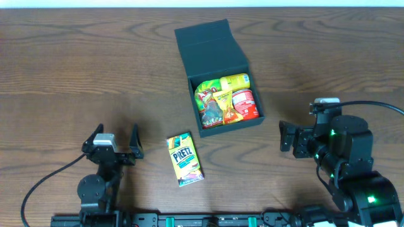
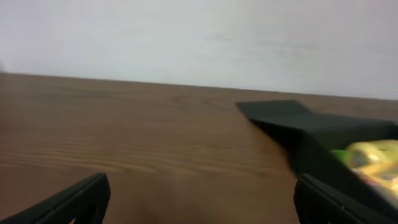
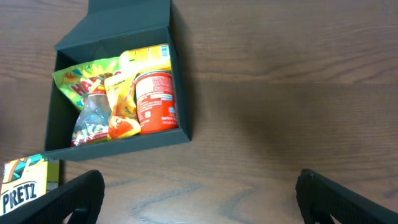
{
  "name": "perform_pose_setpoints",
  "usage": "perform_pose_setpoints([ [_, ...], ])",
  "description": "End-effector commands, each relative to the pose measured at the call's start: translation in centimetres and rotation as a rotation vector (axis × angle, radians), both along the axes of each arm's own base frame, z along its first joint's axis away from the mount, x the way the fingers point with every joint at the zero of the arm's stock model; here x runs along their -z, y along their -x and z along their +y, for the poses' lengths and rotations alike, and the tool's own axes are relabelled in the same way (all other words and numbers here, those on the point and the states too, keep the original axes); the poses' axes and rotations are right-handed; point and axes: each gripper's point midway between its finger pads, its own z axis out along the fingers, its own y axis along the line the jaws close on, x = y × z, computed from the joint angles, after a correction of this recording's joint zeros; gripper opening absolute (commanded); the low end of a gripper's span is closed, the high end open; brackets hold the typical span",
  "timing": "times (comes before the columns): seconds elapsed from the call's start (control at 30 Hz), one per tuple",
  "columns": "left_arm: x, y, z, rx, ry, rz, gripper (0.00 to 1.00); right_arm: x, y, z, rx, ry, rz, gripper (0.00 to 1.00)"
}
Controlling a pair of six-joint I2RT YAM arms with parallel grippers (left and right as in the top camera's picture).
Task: Pack container
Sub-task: 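Move the left gripper down onto the green Pretz pack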
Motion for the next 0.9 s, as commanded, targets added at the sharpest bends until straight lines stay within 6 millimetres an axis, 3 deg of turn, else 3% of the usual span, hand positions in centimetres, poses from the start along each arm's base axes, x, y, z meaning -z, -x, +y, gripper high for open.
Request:
perform_pose_setpoints([
  [0.0,-2.4,1.0,-1.9,0.103,0.1,0.019,0.95,-0.4,-0.1,-0.2,0.002,0.009,-0.011,0.99],
  [0.23,-8.3,1.8,-2.8,0.16,0.048,0.064,0.95,-0.4,-0.1,-0.2,0.002,0.009,-0.011,0.99],
  [0.37,-11.0,1.4,-3.5,0.199,0.082,0.176,0.95,-0.4,-0.1,-0.2,0.002,0.009,-0.011,0.99],
  [0.67,-14.9,1.3,-2.8,0.135,0.127,0.526,0.95,-0.4,-0.1,-0.2,0.002,0.009,-0.011,0.99],
  [0.87,-14.8,2.6,-4.9,0.192,0.154,0.748,0.96,-0.4,-0.1,-0.2,0.002,0.009,-0.011,0.99],
])
